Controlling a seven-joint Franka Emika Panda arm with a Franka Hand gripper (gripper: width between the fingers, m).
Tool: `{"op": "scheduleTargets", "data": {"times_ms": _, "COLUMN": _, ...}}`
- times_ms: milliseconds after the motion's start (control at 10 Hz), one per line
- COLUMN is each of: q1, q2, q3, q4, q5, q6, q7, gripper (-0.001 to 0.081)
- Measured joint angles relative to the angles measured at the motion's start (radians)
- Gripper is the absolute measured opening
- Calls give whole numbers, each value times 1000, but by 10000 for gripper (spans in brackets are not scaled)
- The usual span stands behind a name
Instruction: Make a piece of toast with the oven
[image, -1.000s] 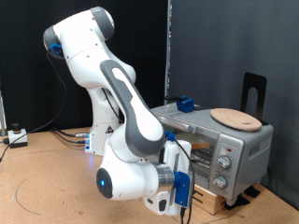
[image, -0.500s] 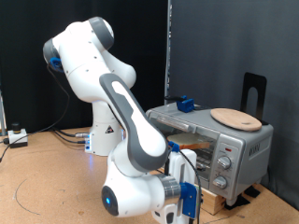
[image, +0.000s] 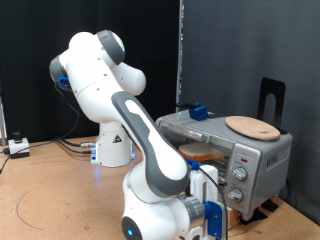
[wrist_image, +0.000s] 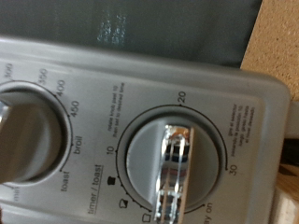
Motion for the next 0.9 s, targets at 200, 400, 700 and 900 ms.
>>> {"op": "scheduleTargets", "data": {"times_ms": 200, "q1": 21, "q2": 3, "q3": 0, "q4": -1, "q5": -2, "q6": -1, "q7": 0, "gripper": 809}}
{"op": "scheduleTargets", "data": {"times_ms": 400, "q1": 40, "q2": 3, "q3": 2, "q4": -1, "q5": -1, "q6": -1, "q7": 0, "gripper": 809}}
{"op": "scheduleTargets", "data": {"times_ms": 700, "q1": 54, "q2": 4, "q3": 2, "q4": -1, "q5": 3, "q6": 1, "q7": 0, "gripper": 809}}
{"op": "scheduleTargets", "data": {"times_ms": 900, "q1": 56, "q2": 5, "q3": 2, "q4": -3, "q5": 3, "q6": 1, "q7": 0, "gripper": 575}}
